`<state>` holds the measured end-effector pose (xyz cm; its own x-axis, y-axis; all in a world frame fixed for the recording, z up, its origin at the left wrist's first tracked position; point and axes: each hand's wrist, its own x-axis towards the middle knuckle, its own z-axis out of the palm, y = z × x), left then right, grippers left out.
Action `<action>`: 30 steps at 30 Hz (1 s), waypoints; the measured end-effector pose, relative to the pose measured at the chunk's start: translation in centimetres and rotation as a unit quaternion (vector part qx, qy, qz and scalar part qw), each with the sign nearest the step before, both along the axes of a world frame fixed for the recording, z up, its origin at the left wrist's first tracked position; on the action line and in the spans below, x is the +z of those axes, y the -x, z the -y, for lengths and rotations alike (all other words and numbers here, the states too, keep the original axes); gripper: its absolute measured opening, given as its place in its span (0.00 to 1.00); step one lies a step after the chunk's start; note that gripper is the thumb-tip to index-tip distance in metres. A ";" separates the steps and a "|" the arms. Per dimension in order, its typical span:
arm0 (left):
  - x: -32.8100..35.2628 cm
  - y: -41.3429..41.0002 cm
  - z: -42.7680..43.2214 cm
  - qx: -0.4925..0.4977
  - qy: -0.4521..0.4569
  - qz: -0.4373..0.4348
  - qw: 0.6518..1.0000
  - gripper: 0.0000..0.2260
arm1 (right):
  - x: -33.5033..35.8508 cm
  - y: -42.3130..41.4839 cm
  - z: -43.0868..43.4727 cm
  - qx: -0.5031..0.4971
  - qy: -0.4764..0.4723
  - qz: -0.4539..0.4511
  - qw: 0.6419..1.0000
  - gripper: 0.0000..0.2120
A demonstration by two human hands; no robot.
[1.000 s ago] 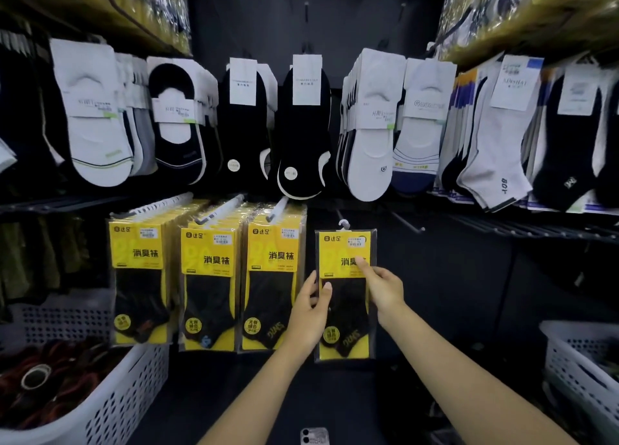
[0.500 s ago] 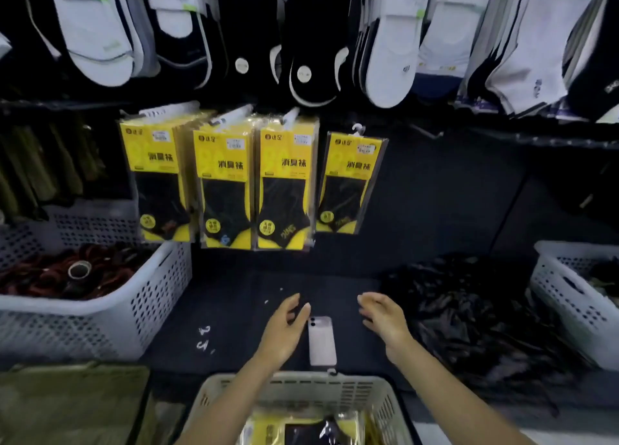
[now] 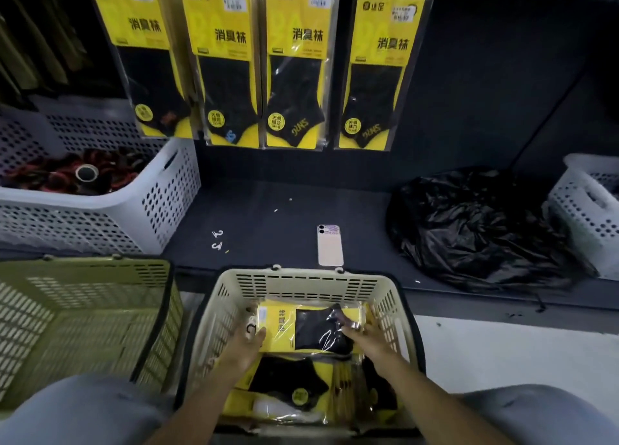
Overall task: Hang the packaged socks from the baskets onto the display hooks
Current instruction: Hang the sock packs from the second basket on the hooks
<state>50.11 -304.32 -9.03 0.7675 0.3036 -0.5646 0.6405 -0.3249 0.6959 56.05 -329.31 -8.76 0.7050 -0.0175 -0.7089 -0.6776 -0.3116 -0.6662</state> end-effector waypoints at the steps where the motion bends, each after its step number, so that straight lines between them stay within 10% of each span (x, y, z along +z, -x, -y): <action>1: -0.1 0.0 0.2 -0.001 0.007 -0.028 1.000 0.31 | -0.2 0.0 -0.1 -0.004 0.000 -0.012 1.000 0.40; 11: 0.6 -0.4 1.0 0.049 0.055 -0.026 0.997 0.30 | 1.9 -1.2 -0.7 -0.013 -0.065 0.017 0.998 0.52; 15: 4.0 -1.8 1.9 0.188 0.088 0.120 0.971 0.17 | 6.2 -2.5 -1.4 -0.064 -0.115 0.064 0.989 0.43; 21: 11.4 -4.4 3.5 0.161 0.351 0.148 0.911 0.10 | 11.0 -3.4 -2.4 -0.140 -0.227 0.072 0.961 0.30; 30: 18.8 -5.9 3.3 0.112 0.201 0.347 0.909 0.10 | 16.1 -4.4 -3.1 -0.101 -0.206 0.301 0.926 0.27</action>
<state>55.97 -307.66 9.76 0.9254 0.3729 -0.0678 0.0201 0.1305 0.9912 60.41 -326.22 7.39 0.9864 -0.0080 -0.1639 -0.1611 0.1448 -0.9763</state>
